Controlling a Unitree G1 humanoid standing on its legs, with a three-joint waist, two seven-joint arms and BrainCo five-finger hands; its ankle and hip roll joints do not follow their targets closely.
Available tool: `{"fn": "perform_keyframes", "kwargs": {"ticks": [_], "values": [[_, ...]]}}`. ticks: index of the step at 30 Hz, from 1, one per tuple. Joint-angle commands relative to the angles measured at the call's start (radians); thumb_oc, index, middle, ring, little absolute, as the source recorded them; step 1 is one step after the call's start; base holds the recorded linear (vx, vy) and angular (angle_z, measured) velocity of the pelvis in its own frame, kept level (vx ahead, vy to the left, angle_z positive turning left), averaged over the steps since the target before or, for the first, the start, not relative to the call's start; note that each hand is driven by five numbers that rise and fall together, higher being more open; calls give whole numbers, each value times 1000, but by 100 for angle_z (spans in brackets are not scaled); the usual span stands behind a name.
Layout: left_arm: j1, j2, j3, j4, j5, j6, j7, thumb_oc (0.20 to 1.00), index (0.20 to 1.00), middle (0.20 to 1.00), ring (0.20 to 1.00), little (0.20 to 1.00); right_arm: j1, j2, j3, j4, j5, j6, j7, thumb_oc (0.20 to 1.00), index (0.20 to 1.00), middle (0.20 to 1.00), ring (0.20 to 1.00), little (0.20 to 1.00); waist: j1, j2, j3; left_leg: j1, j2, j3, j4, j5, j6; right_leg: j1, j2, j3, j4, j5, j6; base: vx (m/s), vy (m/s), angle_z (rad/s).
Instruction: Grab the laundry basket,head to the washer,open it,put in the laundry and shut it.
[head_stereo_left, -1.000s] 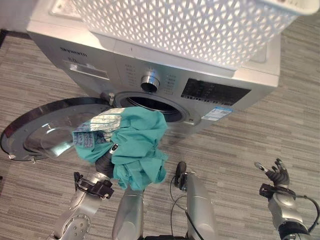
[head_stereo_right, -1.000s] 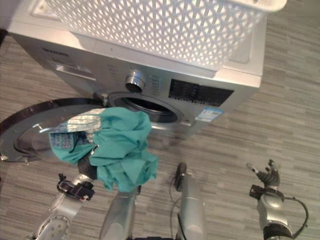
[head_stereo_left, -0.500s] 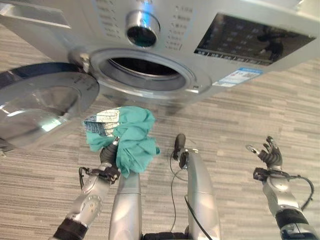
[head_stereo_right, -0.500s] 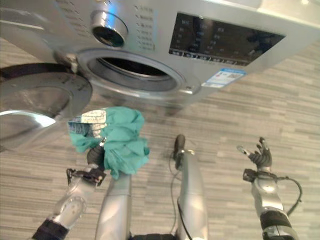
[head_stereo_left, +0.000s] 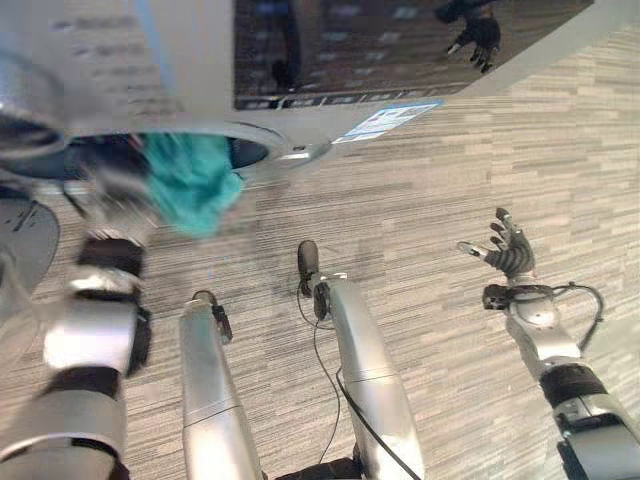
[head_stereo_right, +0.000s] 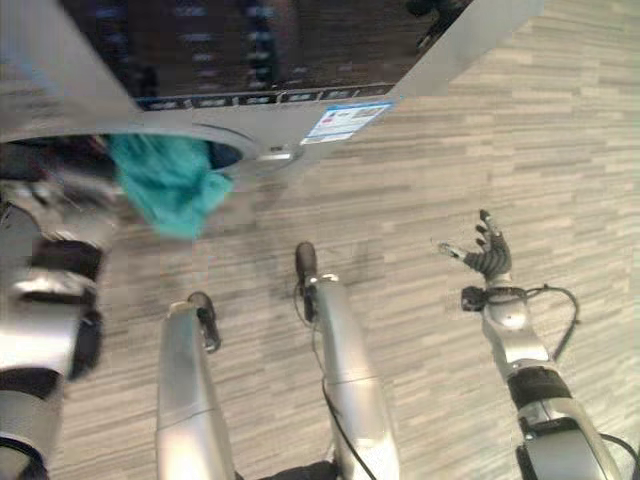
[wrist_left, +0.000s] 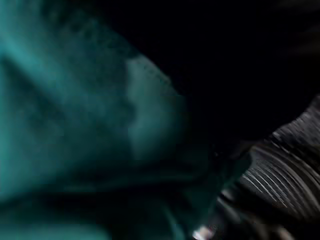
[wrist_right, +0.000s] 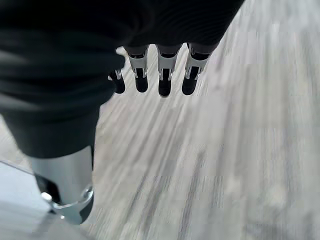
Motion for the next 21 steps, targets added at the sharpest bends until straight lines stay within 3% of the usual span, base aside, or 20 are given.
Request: {"fn": "perform_keyframes", "kwargs": {"ticks": [1, 3, 7, 9, 10, 11, 12, 14, 17, 21], "values": [[-32, 8, -31, -103, -54, -171, 36, 200, 200, 200, 200, 200, 194, 24, -67, -6, -27, -18, -12, 1000, 1000, 1000, 1000, 1000, 4, 26, -142, -6, -23, -48, 62, -70, 48, 22, -34, -42, 8, -87, 91, 87, -80, 5], [-139, 63, -93, -121, -11, -202, 61, 200, 200, 200, 200, 200, 266, 37, -93, -16, -43, -21, -12, 1000, 1000, 1000, 1000, 1000, 2, 29, -154, -22, -20, -55, 65, -62, 40, 11, -34, -50, -1, -83, 92, 59, -63, 13], [-216, 86, -161, -140, 47, -224, 81, 200, 200, 200, 200, 200, 318, 52, -92, -56, -44, -33, 3, 1000, 1000, 1000, 1000, 1000, 0, 28, -160, -29, -13, -61, 54, -51, 31, 2, -29, -54, -19, -77, 87, 40, -55, 8], [-236, 93, -202, -83, 114, -201, 94, 200, 200, 200, 200, 200, 316, 47, -71, -104, -41, -43, 4, 1000, 1000, 1000, 1000, 1000, 8, 27, -158, -40, -4, -61, 52, -43, 27, -12, -24, -58, -23, -70, 86, 13, -40, 0], [-228, 86, -198, -47, 127, -189, 101, 382, 382, 382, 382, 382, 316, 56, -62, -101, -36, -50, 2, 1000, 1000, 1000, 1000, 1000, 10, 25, -155, -44, -2, -60, 53, -42, 26, -15, -23, -59, -25, -68, 86, -4, -20, -7], [-223, 76, -201, -14, 138, -174, 103, 787, 787, 787, 787, 787, 304, 51, -48, -118, -42, -53, -3, 1000, 1000, 1000, 1000, 1000, 12, 25, -152, -50, 1, -61, 57, -41, 26, -20, -22, -57, -23, -65, 87, -1, -14, -10], [-211, 60, -195, 20, 136, -156, 102, 1000, 1000, 1000, 1000, 1000, 298, 52, -33, -144, -55, -54, -5, 1000, 1000, 1000, 1000, 1000, 13, 23, -146, -55, 2, -59, 60, -42, 26, -24, -22, -59, -23, -66, 87, -10, -10, -12], [-182, 46, -173, 68, 153, -129, 101, 1000, 1000, 1000, 1000, 1000, 289, 51, -10, -153, -78, -54, -10, 1000, 1000, 1000, 1000, 1000, 12, 25, -143, -63, 1, -60, 65, -41, 26, -31, -21, -58, -22, -64, 88, -12, -7, -8], [-127, 16, -235, 249, 379, 44, 32, 1000, 1000, 1000, 1000, 1000, 254, 30, 37, -161, -113, -54, -10, 1000, 1000, 1000, 1000, 1000, 7, 30, -133, -86, -6, -59, 69, -30, 26, -45, -26, -59, -23, -49, 87, -12, -4, 0], [-126, -3, -304, 312, 576, 93, -42, 1000, 1000, 1000, 1000, 1000, 256, 8, 39, -149, -111, -61, 11, 1000, 1000, 1000, 1000, 1000, -6, 31, -131, -88, -16, -58, 57, -14, 22, -48, -30, -58, -28, -36, 88, -7, -4, 1]]}}
